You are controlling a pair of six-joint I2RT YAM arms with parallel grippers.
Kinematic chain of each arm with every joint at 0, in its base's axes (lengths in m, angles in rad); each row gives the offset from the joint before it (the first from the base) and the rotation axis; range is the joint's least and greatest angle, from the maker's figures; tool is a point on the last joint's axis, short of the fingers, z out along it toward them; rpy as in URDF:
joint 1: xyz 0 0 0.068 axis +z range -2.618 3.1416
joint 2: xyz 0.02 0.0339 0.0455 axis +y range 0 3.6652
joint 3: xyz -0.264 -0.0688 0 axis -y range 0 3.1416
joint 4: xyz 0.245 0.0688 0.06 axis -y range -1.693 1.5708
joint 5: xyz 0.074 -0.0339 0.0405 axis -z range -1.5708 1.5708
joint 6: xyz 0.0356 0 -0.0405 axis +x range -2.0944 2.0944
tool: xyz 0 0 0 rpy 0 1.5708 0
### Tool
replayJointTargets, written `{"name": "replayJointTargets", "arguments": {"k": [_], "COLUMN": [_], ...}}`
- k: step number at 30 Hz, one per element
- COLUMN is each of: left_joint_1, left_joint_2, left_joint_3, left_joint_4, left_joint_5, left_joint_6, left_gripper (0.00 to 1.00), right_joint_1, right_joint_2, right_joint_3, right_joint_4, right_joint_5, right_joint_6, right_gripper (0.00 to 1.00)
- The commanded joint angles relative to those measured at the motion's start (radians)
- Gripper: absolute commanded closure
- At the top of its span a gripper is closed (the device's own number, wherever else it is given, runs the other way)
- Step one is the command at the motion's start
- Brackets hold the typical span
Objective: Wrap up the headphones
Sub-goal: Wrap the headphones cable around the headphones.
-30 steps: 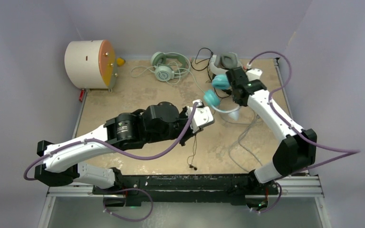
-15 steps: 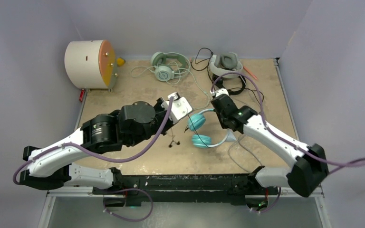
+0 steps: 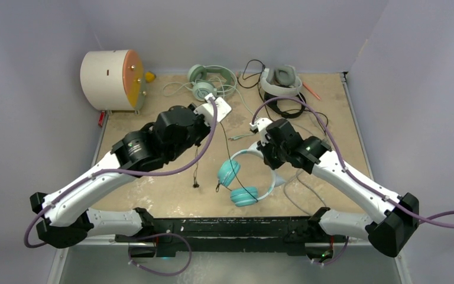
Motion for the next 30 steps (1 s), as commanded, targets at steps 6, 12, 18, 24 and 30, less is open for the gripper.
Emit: {"name": "replayJointTargets", "arguments": {"k": [6,12,18,24,30], "left_joint_1": [0.226,0.381,0.527,0.571,0.573], "left_joint_2": [0.102,0.129,0.103,0.127,0.123], "left_joint_3": [0.052,0.009,-0.117,-0.237,-0.392], "left_joint_4": [0.119,0.131,0.222,0.344,0.584], "left_joint_5": [0.263,0.311,0.412,0.577,0.760], "left_joint_6": [-0.079,-0.248,-0.381,-0.478,-0.565], "left_gripper": [1.00,1.00,1.00,1.00,1.00], "right_joint_1": [0.068,0.074,0.074,0.075,0.074], "right_joint_2": [-0.052,-0.126,-0.211,-0.238,-0.242], "right_joint_3": [0.026,0.020,0.066,0.141,0.228], "right_joint_4": [0.000,0.003,0.003,0.002,0.043], "right_joint_5": [-0.152,-0.205,-0.207,-0.243,-0.168], "right_joint_6": [-0.048,-0.050,0.006,0.040,0.191], "right_gripper": [1.00,1.00,1.00,1.00,1.00]}}
